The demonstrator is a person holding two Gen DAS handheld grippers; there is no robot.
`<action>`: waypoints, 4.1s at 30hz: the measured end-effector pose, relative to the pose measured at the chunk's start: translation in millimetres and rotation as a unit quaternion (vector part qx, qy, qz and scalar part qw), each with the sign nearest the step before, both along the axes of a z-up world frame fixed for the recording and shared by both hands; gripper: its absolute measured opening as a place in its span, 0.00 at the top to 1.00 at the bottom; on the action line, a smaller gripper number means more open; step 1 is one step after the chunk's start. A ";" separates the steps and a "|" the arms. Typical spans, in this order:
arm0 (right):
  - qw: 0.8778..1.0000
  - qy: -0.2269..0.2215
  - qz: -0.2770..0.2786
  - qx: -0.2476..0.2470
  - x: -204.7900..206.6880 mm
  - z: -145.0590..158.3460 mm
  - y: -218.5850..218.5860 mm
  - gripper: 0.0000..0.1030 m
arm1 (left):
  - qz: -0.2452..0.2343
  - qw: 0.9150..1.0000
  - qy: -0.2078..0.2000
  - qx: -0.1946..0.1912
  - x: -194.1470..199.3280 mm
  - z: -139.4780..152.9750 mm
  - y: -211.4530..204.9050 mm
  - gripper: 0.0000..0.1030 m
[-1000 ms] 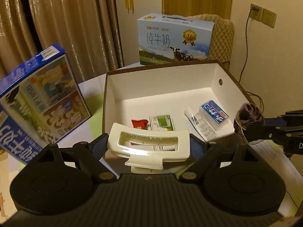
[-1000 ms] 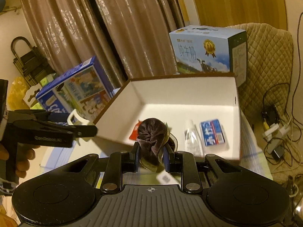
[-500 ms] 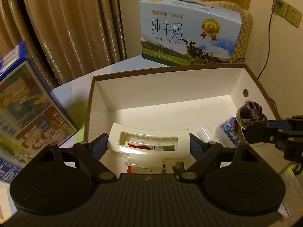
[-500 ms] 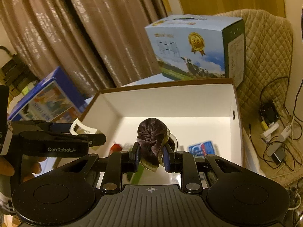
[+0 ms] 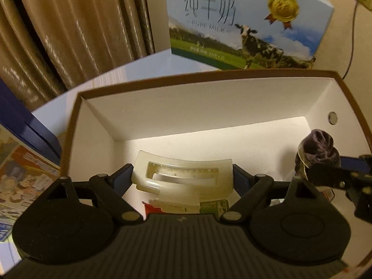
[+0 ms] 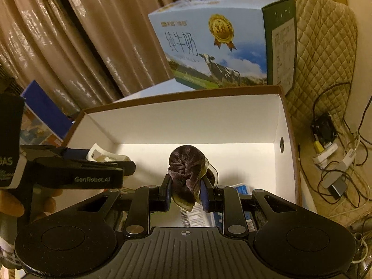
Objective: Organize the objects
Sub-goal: 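Lower both items into the box and open both tools, then withdraw both tools from the box toward the white glove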
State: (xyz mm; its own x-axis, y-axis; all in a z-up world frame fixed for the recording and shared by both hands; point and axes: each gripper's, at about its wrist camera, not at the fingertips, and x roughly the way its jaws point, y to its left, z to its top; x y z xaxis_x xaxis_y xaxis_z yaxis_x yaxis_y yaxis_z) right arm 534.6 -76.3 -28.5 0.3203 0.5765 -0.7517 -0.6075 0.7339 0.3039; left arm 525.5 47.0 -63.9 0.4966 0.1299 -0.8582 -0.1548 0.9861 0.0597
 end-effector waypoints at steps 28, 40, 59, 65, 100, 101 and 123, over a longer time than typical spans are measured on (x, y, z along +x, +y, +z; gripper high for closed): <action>0.999 -0.025 -0.018 0.027 19.1 1.5 7.5 0.58 | 0.012 1.000 -0.016 -0.007 0.4 10.0 14.5 0.09; 0.997 -0.044 -0.024 0.055 -1.5 26.9 -18.6 0.34 | 0.013 0.998 -0.044 -0.033 -43.7 38.8 18.0 0.08; 0.995 -0.025 -0.033 0.095 -95.3 65.5 -86.5 0.34 | 0.047 0.995 -0.066 -0.052 -164.3 84.2 9.7 0.06; 0.995 -0.025 -0.031 0.095 -127.2 72.8 -97.3 0.34 | 0.065 0.994 -0.066 -0.057 -203.3 90.1 7.4 0.06; 1.000 -0.010 0.002 0.012 -270.7 40.3 -122.7 0.34 | 0.065 0.996 -0.013 -0.059 -348.7 59.2 -18.4 0.06; 1.000 -0.009 0.005 0.007 -273.0 37.7 -121.6 0.34 | 0.066 0.996 -0.010 -0.058 -350.5 56.8 -18.7 0.06; 0.998 -0.001 0.039 -0.049 -281.2 -4.5 -102.7 0.34 | 0.070 0.996 0.031 -0.051 -356.6 22.5 -23.7 0.06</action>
